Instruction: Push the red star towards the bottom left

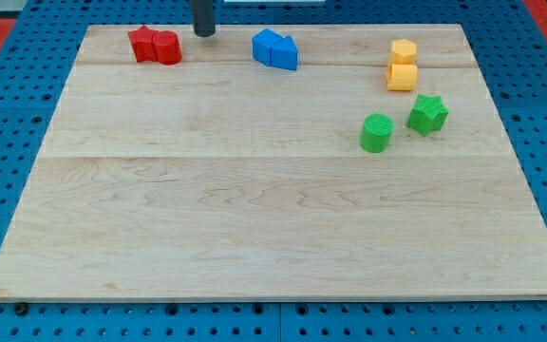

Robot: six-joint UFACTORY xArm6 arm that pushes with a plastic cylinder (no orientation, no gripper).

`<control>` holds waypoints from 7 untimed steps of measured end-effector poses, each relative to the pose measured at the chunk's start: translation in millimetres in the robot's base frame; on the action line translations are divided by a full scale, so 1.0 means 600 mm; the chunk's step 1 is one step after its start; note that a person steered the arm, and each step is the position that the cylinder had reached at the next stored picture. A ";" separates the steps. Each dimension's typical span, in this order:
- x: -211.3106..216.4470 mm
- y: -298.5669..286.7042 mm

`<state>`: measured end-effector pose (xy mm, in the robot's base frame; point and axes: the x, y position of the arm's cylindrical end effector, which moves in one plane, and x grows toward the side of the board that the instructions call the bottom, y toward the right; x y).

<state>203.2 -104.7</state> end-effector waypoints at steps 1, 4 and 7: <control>0.000 -0.004; 0.000 -0.022; 0.078 -0.144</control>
<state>250.0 -190.8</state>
